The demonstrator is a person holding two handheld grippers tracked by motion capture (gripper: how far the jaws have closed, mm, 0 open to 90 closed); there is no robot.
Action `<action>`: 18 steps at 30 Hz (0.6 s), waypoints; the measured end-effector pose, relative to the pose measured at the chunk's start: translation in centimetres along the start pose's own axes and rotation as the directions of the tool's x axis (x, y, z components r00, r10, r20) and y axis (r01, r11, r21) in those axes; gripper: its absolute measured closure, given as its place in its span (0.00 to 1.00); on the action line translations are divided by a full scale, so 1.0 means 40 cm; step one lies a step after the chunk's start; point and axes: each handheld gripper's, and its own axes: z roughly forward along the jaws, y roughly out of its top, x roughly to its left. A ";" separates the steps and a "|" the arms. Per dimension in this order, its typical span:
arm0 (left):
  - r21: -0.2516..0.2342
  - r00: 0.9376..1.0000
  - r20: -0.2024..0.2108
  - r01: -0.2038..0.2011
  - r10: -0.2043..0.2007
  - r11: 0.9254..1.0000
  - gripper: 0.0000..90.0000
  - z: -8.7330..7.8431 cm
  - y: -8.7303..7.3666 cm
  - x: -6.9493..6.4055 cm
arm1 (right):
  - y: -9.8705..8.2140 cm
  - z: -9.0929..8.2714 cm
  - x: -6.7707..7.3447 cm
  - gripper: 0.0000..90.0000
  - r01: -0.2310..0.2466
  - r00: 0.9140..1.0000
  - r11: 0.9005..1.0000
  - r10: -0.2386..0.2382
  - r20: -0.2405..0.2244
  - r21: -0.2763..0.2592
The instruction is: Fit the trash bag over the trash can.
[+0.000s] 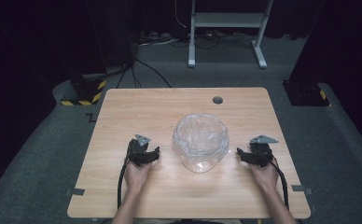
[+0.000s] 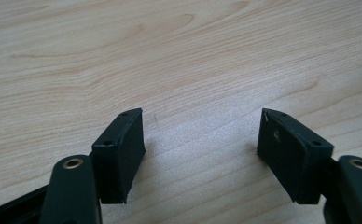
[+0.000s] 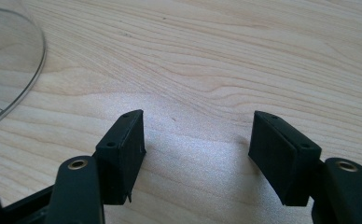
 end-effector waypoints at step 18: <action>0.007 1.000 -0.005 0.013 -0.013 1.000 0.32 -0.002 -0.002 0.002 | -0.001 0.000 0.000 0.39 -0.004 1.000 1.000 0.004 0.001 0.000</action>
